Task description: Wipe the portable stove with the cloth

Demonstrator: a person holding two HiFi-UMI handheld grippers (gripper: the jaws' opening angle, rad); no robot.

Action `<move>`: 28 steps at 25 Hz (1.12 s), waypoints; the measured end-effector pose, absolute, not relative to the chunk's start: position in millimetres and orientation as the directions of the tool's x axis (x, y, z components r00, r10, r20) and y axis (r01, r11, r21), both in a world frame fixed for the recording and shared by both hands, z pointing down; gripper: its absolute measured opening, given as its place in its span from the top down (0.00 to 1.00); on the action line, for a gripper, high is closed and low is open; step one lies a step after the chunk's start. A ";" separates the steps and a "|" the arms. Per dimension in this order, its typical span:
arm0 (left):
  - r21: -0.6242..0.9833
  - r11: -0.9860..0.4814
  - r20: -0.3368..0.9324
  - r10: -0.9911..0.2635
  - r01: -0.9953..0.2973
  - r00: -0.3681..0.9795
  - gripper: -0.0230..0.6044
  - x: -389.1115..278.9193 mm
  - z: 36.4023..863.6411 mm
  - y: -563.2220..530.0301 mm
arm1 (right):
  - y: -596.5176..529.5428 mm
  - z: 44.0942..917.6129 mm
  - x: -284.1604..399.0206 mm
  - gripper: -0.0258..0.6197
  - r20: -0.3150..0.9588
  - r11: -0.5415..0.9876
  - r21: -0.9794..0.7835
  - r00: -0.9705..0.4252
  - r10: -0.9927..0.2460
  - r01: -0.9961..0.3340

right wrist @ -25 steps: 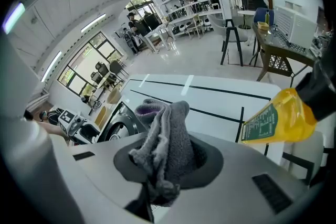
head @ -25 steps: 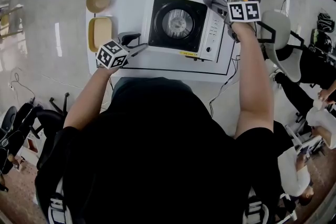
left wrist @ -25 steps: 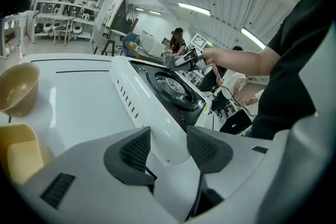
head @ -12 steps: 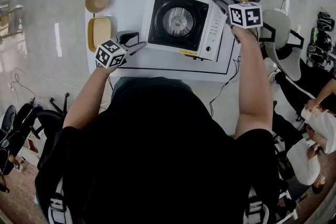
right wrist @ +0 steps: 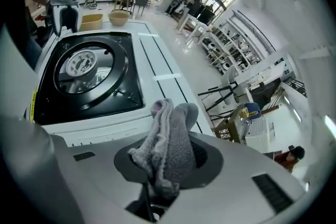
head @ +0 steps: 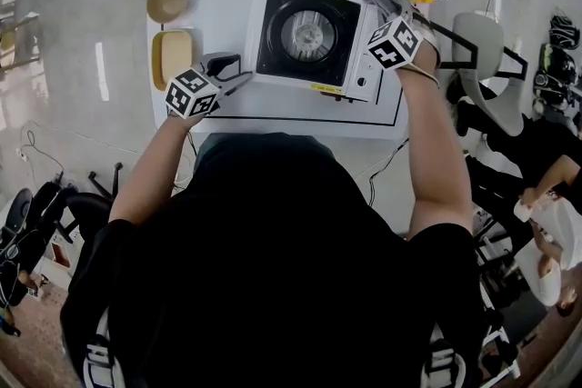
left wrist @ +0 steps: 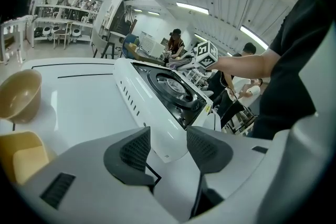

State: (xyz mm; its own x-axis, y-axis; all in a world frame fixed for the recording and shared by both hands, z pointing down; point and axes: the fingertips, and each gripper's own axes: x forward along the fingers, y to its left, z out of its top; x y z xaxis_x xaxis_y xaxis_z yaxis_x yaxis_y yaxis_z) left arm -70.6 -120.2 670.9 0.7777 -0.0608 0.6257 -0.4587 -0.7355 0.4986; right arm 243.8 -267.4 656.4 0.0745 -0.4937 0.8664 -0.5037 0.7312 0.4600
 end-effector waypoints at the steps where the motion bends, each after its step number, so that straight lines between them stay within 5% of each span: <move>1: 0.498 -0.736 0.625 -0.061 -0.458 0.778 0.60 -71.7 671.2 -120.2 | -262.3 658.4 241.2 0.80 0.869 0.744 0.460 0.073 -0.490 -0.485; 10: 0.484 -0.749 0.623 -0.068 -0.452 0.779 0.60 -68.8 665.6 -119.6 | -213.4 660.8 227.3 0.79 0.913 0.834 0.391 0.050 -0.405 -0.390; 28: 0.461 -0.764 0.632 -0.074 -0.451 0.771 0.58 -57.8 660.9 -108.0 | -83.2 662.9 203.0 0.79 0.965 0.868 0.221 -0.032 -0.262 -0.444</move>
State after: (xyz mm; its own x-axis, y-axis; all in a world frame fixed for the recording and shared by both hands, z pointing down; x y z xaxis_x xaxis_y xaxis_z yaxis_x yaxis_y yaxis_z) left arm -57.8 -108.0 660.9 0.7712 -0.0741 0.6322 -0.4514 -0.7640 0.4611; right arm 203.0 -83.2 662.9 -0.0323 -0.2616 0.9646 -0.4444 0.8682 0.2206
